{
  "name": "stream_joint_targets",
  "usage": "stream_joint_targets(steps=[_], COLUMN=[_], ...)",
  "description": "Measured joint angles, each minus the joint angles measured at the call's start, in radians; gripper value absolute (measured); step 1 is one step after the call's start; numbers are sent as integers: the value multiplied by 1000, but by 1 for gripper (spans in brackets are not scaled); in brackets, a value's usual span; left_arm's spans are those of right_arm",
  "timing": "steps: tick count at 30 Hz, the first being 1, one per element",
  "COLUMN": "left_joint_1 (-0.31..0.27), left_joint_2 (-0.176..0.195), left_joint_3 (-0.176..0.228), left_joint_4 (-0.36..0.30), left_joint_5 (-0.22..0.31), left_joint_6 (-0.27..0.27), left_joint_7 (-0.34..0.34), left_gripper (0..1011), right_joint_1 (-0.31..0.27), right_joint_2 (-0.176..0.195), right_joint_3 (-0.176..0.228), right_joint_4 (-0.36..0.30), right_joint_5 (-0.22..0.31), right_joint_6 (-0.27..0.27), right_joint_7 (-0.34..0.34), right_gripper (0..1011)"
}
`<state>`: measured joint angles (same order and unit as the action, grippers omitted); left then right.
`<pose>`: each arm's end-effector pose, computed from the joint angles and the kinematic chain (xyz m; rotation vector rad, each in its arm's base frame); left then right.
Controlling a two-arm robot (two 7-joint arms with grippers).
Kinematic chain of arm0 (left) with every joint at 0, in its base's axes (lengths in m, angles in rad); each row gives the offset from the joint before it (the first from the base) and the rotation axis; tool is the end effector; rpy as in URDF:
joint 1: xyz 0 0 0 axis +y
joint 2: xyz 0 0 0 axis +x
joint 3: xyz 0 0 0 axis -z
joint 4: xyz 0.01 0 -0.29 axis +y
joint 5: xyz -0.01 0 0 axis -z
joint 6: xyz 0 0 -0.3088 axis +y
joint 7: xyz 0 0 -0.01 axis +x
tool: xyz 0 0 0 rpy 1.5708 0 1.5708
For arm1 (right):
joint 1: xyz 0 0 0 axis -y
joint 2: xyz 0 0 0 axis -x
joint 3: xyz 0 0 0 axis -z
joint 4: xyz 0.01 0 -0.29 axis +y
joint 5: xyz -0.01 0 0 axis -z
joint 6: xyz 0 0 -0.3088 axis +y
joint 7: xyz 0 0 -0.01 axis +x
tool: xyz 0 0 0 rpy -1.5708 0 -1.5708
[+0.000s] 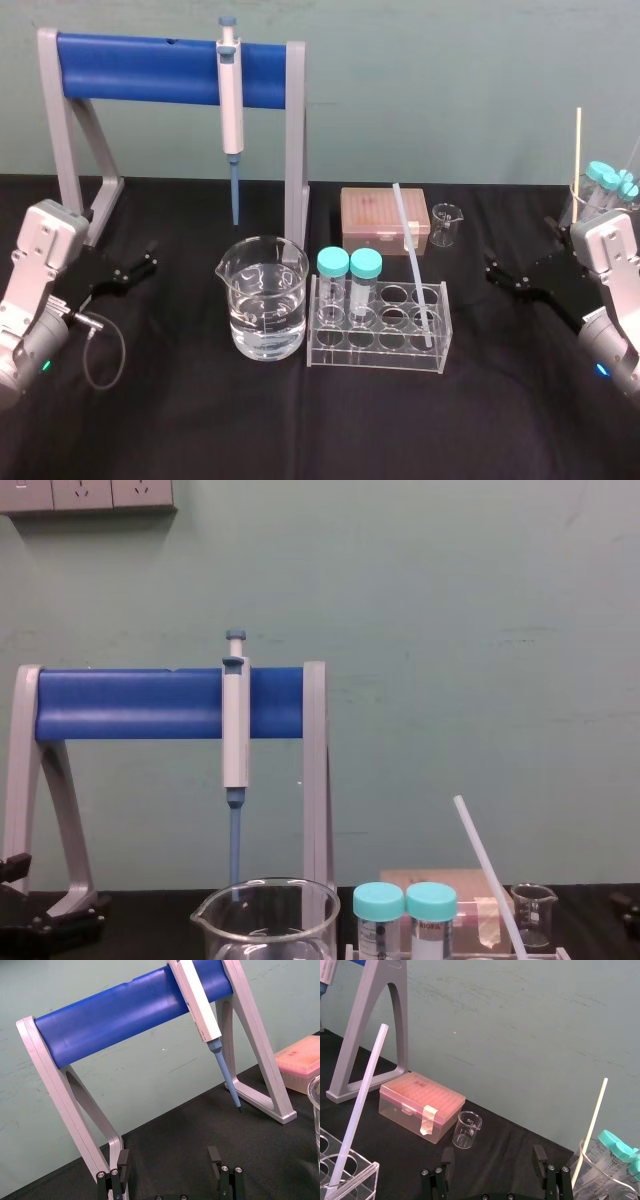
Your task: Pick up the stirring rod with one hand, then place it down.
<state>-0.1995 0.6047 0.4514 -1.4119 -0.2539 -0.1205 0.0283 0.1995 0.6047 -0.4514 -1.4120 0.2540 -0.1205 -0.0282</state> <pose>0.3581 0.0827 -0.3023 0.3046 -0.2850 1.2480 0.3581 -0.0827 -0.3023 -0.3045 -0.2849 -1.2479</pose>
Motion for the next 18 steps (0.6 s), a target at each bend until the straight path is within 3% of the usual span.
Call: stream_joint_targets(steps=[18], left_joint_1=[0], left_joint_2=[0], left_joint_3=[0], left_joint_4=[0], left_joint_5=[0], left_joint_6=[0], left_joint_7=[0], left_gripper=[1000], right_joint_1=[0], right_joint_2=[0], right_joint_3=[0], right_joint_4=[0], right_joint_5=[0], right_joint_6=[0], right_joint_7=[0], right_gripper=[1003])
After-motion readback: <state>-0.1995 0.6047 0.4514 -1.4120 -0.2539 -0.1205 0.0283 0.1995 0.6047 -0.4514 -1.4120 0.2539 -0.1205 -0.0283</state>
